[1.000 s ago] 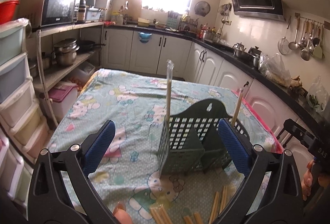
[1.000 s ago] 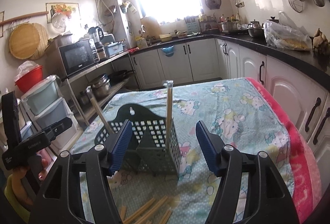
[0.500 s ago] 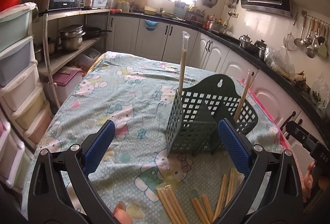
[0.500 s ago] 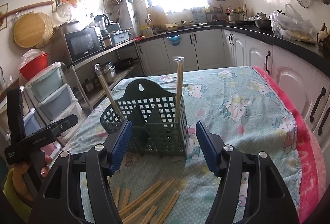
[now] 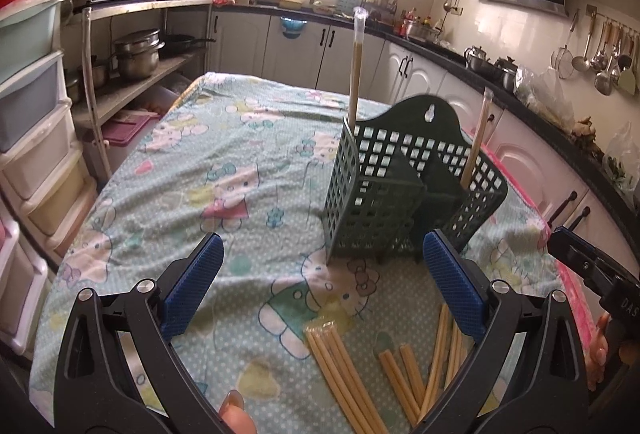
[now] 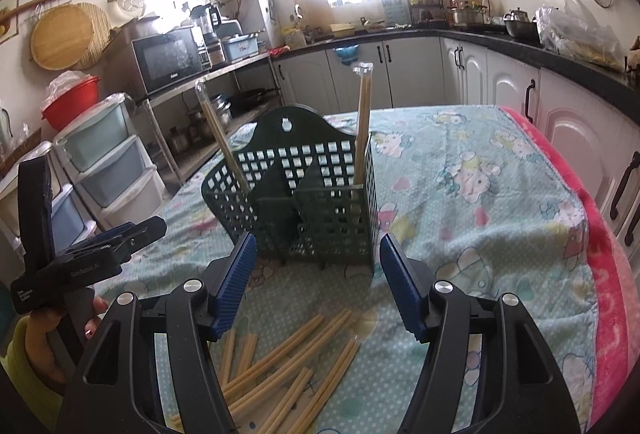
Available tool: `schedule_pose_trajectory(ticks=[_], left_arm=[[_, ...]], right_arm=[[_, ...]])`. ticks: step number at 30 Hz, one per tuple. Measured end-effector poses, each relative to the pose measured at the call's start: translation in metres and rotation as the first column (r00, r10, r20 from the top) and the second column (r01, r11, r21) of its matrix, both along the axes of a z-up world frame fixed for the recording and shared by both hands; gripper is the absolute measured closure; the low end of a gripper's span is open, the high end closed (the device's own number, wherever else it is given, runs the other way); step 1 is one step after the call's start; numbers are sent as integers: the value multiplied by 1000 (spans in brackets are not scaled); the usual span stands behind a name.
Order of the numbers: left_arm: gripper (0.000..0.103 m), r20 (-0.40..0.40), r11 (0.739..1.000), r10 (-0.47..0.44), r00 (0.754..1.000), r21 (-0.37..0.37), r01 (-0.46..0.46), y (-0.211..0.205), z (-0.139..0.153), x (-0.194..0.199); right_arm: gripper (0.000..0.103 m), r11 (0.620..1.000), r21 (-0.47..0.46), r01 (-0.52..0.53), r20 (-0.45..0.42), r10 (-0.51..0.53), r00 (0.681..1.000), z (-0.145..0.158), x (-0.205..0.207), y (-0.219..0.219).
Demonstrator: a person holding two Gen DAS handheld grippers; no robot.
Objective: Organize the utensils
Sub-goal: 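Move both open grippers back down to the loose chopsticks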
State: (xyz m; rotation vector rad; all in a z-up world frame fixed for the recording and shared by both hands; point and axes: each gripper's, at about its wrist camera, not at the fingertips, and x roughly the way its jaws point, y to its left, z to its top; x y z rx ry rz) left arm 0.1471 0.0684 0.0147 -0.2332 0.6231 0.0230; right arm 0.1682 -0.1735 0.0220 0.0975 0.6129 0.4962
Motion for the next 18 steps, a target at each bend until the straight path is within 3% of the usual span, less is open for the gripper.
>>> schedule_pose_trajectory(ticks=[8, 11, 14, 16, 18], left_arm=[[14, -46, 1000, 14, 999, -18, -15, 8, -21, -8], [28, -75, 999, 11, 997, -33, -13, 13, -28, -9], [48, -109, 999, 6, 994, -50, -11, 16, -36, -11], [66, -144, 997, -5, 990, -76, -6, 19, -45, -11], [75, -173, 996, -13, 985, -92, -3, 19, -53, -12]], right_arm=[[41, 1000, -14, -15, -51, 14, 999, -15, -1, 6], [41, 1000, -11, -16, -58, 15, 998, -18, -3, 7], [41, 1000, -8, -15, -68, 14, 998, -20, -2, 6], [41, 1000, -10, -15, -74, 14, 997, -23, -2, 6], [41, 1000, -9, -15, -80, 14, 997, -24, -2, 7]])
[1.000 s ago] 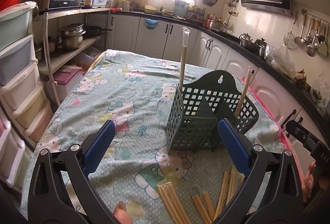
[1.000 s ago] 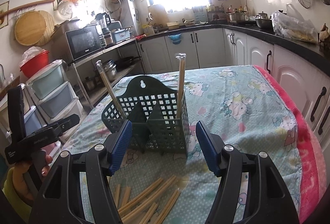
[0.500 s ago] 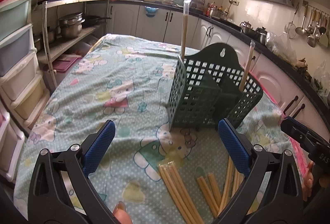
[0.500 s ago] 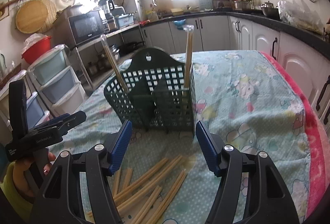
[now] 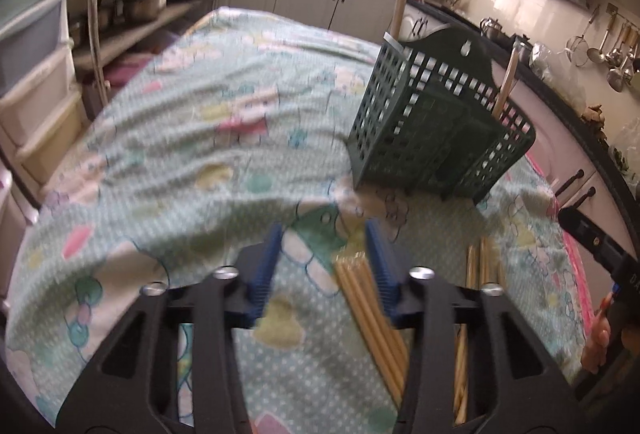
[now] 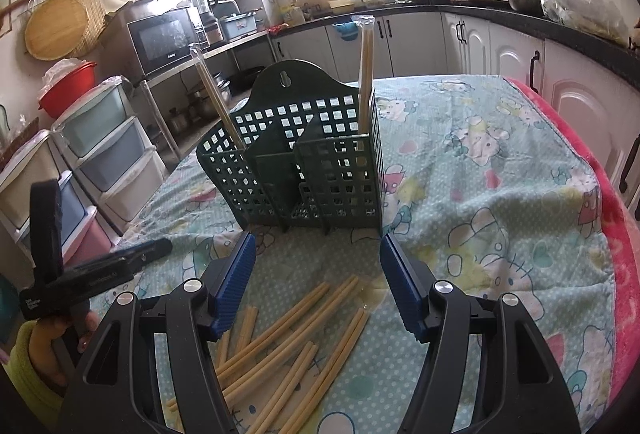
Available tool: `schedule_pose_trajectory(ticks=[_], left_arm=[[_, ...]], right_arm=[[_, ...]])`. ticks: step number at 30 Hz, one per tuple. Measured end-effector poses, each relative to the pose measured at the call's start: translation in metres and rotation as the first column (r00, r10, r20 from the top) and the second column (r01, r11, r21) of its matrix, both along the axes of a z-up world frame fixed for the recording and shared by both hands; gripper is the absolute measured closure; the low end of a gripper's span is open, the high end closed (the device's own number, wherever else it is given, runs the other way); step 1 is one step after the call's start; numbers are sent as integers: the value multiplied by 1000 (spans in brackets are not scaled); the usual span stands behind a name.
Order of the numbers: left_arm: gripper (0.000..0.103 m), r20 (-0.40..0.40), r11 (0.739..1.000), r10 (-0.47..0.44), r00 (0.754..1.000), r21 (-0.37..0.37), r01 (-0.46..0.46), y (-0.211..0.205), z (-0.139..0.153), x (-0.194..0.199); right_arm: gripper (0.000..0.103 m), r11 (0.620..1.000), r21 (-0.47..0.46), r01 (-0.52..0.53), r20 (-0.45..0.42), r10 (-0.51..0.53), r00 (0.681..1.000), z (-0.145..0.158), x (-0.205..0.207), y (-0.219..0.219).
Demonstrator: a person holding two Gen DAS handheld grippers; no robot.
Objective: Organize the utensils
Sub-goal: 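Move both open grippers back down to the loose chopsticks, then close the left gripper on a chopstick while the right gripper grasps another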
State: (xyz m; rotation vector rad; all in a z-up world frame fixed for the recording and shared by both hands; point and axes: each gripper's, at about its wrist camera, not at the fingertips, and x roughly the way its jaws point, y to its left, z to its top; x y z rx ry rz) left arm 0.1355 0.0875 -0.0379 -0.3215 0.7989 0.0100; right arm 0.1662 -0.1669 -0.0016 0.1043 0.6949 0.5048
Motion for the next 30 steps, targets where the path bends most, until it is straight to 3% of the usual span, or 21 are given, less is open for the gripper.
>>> schedule_pose_trajectory(ticks=[8, 23, 30], left_arm=[[76, -82, 998, -44, 996, -52, 40, -7, -21, 0], [79, -149, 992, -46, 988, 106, 62, -30, -35, 21], [84, -145, 996, -39, 989, 73, 50, -20, -36, 22]], right_arm=[[41, 1000, 3, 8, -22, -8, 1000, -7, 2, -3], [41, 1000, -28, 5, -95, -8, 995, -28, 19, -1], [41, 996, -84, -42, -160, 28, 987, -45, 28, 11]])
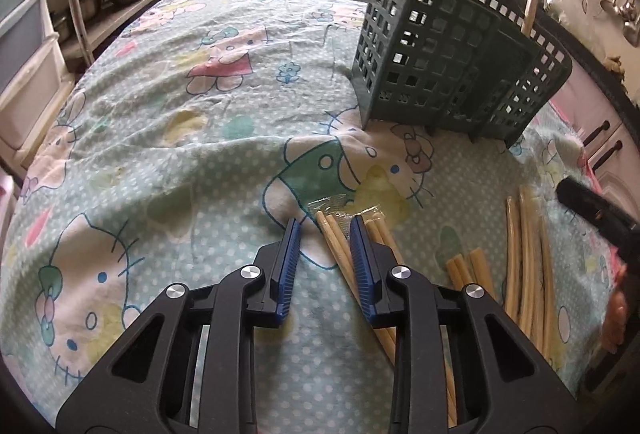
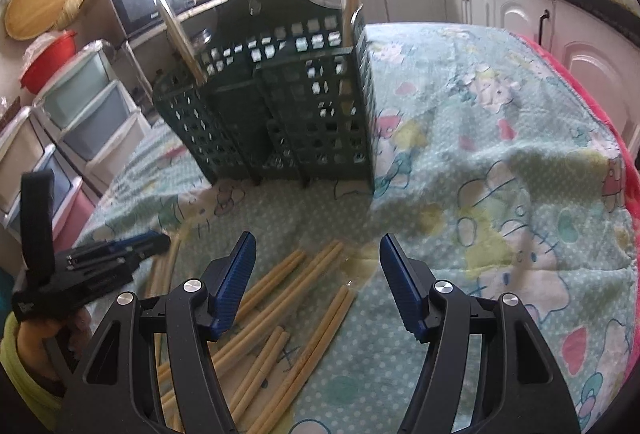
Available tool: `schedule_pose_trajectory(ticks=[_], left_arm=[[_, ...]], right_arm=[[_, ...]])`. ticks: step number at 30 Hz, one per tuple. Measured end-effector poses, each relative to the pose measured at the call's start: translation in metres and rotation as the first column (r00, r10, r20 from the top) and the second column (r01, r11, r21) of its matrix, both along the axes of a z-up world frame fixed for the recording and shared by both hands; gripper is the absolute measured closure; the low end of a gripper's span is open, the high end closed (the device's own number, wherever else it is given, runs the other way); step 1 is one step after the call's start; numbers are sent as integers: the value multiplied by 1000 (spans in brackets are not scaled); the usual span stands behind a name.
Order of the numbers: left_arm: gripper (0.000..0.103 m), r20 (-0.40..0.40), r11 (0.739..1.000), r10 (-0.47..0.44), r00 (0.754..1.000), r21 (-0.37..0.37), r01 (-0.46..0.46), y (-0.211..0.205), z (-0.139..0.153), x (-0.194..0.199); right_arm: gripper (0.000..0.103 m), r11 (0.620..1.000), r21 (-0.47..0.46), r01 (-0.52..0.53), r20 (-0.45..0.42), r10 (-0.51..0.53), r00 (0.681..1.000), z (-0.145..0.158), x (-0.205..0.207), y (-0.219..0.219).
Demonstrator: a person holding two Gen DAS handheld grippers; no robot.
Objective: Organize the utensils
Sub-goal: 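Close the left gripper on a chopstick while the right gripper grasps another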
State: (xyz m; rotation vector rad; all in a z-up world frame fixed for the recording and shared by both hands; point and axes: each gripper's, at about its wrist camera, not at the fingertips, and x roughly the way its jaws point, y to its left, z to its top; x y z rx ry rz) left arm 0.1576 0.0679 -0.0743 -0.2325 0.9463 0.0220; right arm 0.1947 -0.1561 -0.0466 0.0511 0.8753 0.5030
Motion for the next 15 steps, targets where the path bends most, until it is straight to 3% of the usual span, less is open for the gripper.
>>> schedule_pose_trajectory(ticks=[8, 15], left_arm=[[89, -2, 997, 24, 1000, -68, -24, 14, -1, 6], [89, 1, 994, 32, 999, -104, -31, 20, -3, 15]], right_arm=[[43, 1000, -7, -27, -79, 27, 997, -19, 10, 10], [56, 999, 49, 0, -141, 7, 990, -29, 25, 5]])
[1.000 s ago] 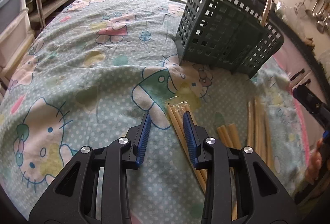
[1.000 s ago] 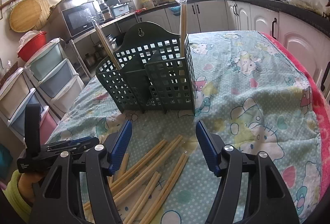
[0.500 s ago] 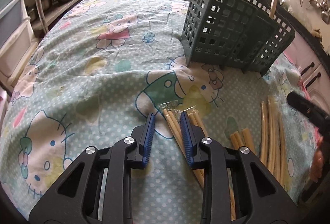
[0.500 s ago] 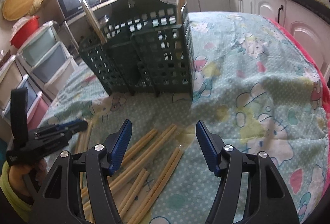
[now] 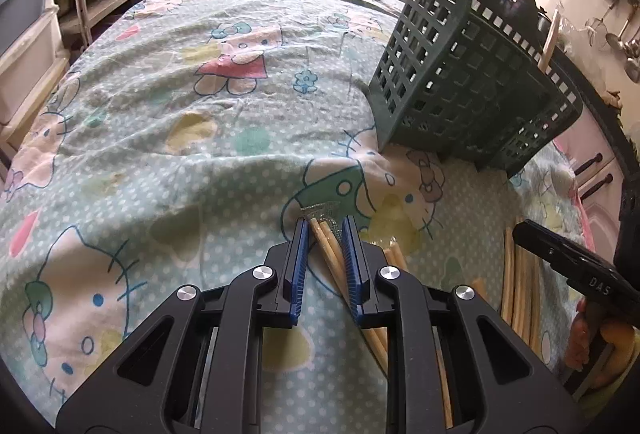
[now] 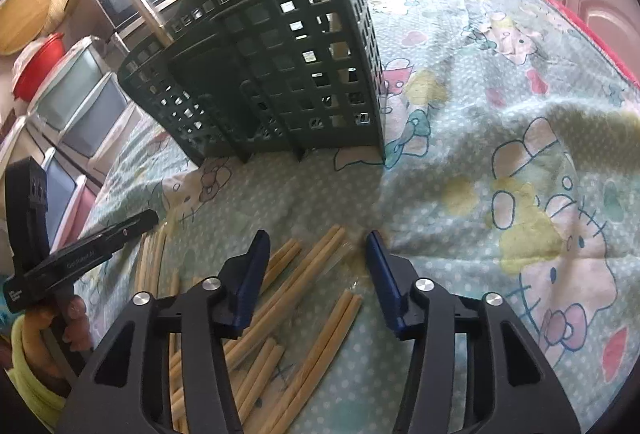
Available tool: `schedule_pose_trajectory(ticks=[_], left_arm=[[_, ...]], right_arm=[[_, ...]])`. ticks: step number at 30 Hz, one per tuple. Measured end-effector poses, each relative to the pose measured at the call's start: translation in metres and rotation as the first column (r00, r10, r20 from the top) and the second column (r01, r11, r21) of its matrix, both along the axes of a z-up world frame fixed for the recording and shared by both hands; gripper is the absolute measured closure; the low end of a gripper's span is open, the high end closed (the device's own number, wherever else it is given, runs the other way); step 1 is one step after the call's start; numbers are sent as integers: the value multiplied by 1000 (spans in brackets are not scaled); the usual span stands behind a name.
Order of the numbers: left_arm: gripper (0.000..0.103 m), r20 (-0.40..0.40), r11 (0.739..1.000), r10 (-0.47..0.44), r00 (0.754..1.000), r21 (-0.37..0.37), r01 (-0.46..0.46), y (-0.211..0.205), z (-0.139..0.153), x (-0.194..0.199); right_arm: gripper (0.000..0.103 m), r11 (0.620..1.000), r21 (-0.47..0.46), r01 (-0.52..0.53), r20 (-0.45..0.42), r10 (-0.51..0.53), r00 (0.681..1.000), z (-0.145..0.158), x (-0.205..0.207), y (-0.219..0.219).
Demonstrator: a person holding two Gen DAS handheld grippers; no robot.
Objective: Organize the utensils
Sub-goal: 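Close the left gripper on a chopstick while the right gripper grasps another, then raise the left gripper's chopstick above the caddy while the right gripper carries its own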
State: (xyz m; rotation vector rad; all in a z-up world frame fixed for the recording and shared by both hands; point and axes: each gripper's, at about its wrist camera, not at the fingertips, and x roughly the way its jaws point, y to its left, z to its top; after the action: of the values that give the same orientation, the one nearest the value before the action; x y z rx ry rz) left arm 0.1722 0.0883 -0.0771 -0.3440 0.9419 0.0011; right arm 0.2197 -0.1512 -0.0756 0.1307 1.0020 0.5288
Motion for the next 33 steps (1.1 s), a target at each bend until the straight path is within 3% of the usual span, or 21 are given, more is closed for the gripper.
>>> schedule_pose_trajectory(ticks=[2, 4, 7, 20, 33], left_arm=[[89, 1, 1000, 3, 1000, -11, -3, 3, 0, 3], [89, 3, 1000, 6, 1000, -15, -6, 4, 0, 6], [90, 9, 1000, 10, 1000, -14, -10, 4, -1, 8], [97, 33, 994, 36, 999, -108, -32, 19, 6, 7], [99, 195, 992, 57, 979, -119, -34, 24, 68, -17]], right_arm=[[62, 1000, 5, 9, -6, -9, 1000, -1, 3, -1], [77, 1000, -7, 15, -1, -15, 1000, 0, 5, -1], [89, 1000, 1, 28, 5, -28, 1000, 0, 6, -4], [94, 995, 87, 52, 81, -59, 995, 28, -5, -21], [96, 985, 170, 16, 217, -53, 975, 82, -26, -22]])
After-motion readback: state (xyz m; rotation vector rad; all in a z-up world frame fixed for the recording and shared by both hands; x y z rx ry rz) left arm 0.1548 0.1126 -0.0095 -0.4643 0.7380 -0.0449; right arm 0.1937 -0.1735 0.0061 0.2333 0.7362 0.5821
